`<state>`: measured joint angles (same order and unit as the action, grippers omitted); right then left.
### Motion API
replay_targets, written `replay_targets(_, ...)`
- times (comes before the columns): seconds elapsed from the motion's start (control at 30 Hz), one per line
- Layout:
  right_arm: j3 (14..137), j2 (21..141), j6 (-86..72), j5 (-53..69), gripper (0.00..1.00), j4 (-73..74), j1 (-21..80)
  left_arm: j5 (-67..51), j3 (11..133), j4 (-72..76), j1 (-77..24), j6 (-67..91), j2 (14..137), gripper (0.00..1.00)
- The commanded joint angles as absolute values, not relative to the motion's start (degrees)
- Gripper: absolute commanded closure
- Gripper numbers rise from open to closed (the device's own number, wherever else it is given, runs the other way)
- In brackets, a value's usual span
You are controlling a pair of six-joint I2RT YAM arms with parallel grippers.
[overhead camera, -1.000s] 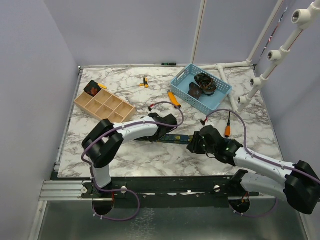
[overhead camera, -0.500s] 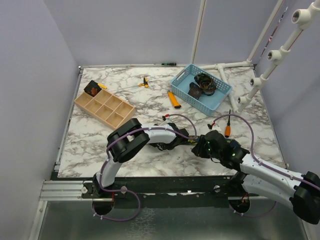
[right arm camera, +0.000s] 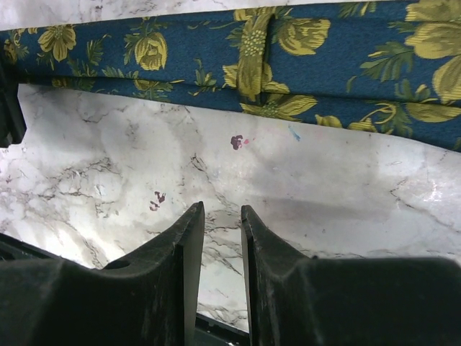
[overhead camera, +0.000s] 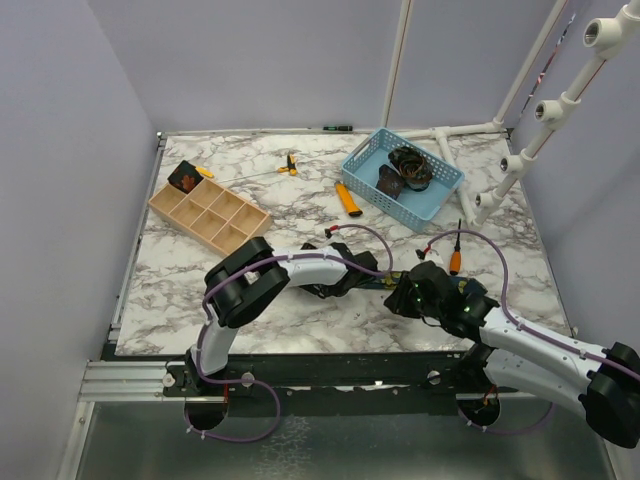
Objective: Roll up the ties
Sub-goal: Roll the tie at the center of the board.
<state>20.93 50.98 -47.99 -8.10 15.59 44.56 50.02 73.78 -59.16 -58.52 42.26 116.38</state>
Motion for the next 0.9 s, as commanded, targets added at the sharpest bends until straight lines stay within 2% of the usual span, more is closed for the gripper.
replay_targets(0.0, 20.9, 51.0, -48.4, -9.6, 0.68, 17.2, 44.5, 42.8, 73.0, -53.3, -58.8, 41.6, 113.8, 0.46)
replay_targets(0.43, 21.2, 51.5, -48.1, -9.0, 0.66, 15.6, 44.5, 40.2, 70.6, -51.3, -58.8, 39.1, 107.7, 0.39)
replay_targets(0.67, 21.3, 53.0, -48.2, -8.7, 0.66, 14.9, 44.5, 42.3, 71.0, -51.2, -59.2, 39.0, 109.3, 0.45)
replay_targets(0.87, 20.7, 52.2, -48.3, -8.7, 0.66, 14.8, 44.4, 41.8, 73.2, -52.0, -60.3, 39.2, 108.9, 0.44)
